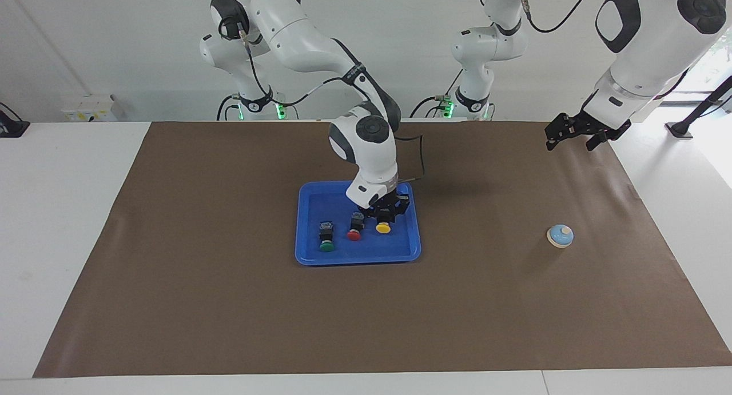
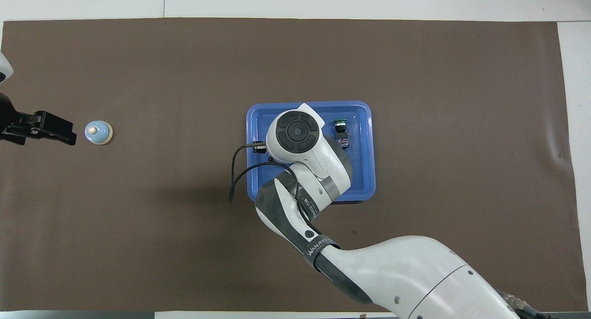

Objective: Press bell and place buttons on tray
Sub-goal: 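Carry the yellow button into the tray and release it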

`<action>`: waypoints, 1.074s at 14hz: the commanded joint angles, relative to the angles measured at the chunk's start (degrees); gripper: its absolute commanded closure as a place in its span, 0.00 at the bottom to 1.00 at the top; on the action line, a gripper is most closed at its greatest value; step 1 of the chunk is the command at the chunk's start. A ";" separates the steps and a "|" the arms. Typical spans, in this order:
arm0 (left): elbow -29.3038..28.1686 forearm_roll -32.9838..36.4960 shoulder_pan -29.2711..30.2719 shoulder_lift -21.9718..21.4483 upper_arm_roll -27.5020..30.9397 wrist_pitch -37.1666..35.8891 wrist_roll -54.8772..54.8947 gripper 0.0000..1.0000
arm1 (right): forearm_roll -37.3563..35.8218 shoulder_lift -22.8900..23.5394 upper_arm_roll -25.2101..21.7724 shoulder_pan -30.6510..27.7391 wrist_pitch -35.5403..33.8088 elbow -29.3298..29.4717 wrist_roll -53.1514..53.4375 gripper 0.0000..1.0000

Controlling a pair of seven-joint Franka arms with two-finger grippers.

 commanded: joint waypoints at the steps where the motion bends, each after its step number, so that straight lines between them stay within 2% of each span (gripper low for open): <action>1: -0.47 0.25 0.28 -0.74 -0.01 -0.15 -0.06 0.00 | 0.26 -0.61 -0.16 0.25 1.23 -1.30 -1.69 1.00; 2: -0.55 0.25 0.28 -0.74 -0.01 -0.15 -0.06 0.00 | 0.35 -0.61 -0.16 0.16 1.14 -1.30 -1.26 1.00; 3: -0.55 0.25 0.28 -0.74 -0.01 -0.15 -0.06 0.00 | 0.52 -0.61 -0.16 0.16 0.97 -1.22 -0.99 0.08; 4: -0.55 0.25 0.28 -0.74 -0.01 -0.15 -0.06 0.00 | 0.96 -0.78 -0.16 0.25 0.10 -0.69 0.40 0.00; 7: -0.55 0.25 0.28 -0.74 -0.01 -0.15 -0.06 0.00 | 1.23 -2.27 -0.34 -0.98 -5.68 0.97 4.37 0.00; 10: -0.55 0.25 0.28 -0.74 -0.01 -0.15 -0.06 0.00 | 1.14 -7.44 -0.51 -7.55 -13.60 2.12 3.33 0.00; 15: -0.47 0.25 0.28 -0.74 -0.01 -0.15 -0.06 0.00 | 1.14 -14.84 -0.51 -20.56 -24.50 1.86 -17.38 0.00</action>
